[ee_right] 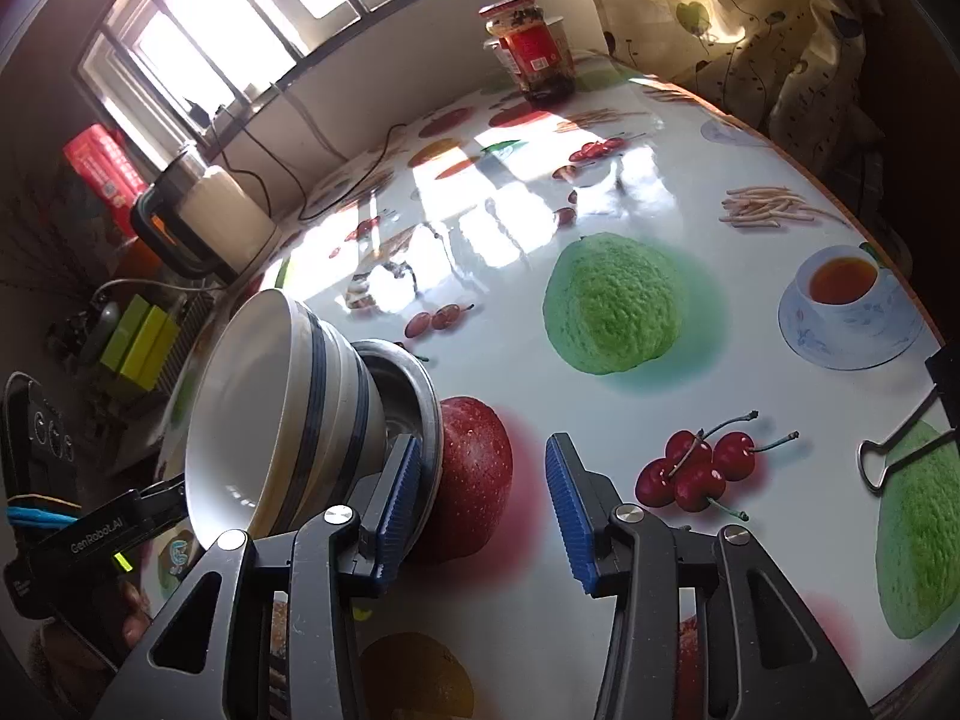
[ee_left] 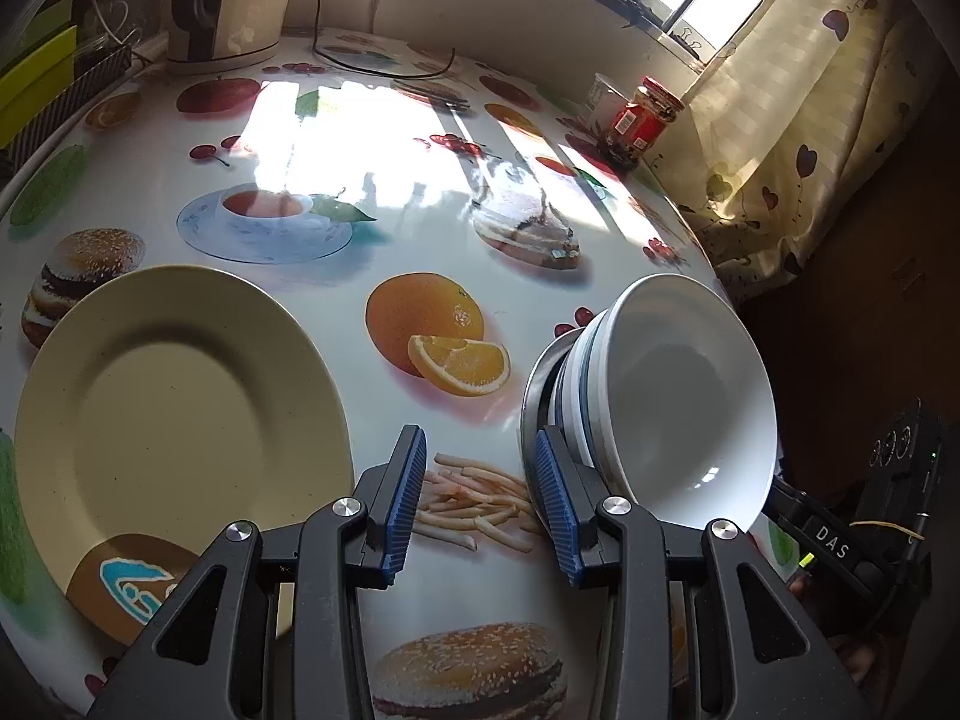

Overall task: Organize plates and bowls
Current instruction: 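Close both tools on the steel bowl rim beside the stacked white bowls, then lift the steel bowl with both tools and carry it toward the cream plates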

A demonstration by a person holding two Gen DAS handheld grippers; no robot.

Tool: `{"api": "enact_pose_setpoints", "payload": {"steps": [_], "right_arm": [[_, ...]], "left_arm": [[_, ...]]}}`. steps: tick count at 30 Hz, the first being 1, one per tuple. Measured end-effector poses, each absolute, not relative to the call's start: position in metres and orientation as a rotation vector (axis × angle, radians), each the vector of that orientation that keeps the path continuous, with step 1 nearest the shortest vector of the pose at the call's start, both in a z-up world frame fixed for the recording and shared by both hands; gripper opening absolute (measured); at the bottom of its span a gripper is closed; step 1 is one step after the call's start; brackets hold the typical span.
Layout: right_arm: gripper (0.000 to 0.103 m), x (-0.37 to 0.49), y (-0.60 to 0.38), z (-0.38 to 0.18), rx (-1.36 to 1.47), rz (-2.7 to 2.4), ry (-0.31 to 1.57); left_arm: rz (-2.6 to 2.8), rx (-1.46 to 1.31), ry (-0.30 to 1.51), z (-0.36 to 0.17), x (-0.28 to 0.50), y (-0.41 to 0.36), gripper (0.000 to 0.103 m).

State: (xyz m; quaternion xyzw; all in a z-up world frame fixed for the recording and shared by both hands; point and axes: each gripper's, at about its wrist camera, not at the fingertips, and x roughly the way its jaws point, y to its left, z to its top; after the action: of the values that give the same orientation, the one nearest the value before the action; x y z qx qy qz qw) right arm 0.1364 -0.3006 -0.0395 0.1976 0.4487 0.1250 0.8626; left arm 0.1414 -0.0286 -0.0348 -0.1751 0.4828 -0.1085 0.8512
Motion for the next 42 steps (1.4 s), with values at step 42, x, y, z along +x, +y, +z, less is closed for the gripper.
{"api": "enact_pose_setpoints", "payload": {"steps": [42], "right_arm": [[0.011, 0.138, -0.307, -0.038, 0.469, 0.339, 0.918]], "left_arm": [[-0.398, -0.472, 1.037, -0.050, 0.153, -0.047, 0.011]]}}
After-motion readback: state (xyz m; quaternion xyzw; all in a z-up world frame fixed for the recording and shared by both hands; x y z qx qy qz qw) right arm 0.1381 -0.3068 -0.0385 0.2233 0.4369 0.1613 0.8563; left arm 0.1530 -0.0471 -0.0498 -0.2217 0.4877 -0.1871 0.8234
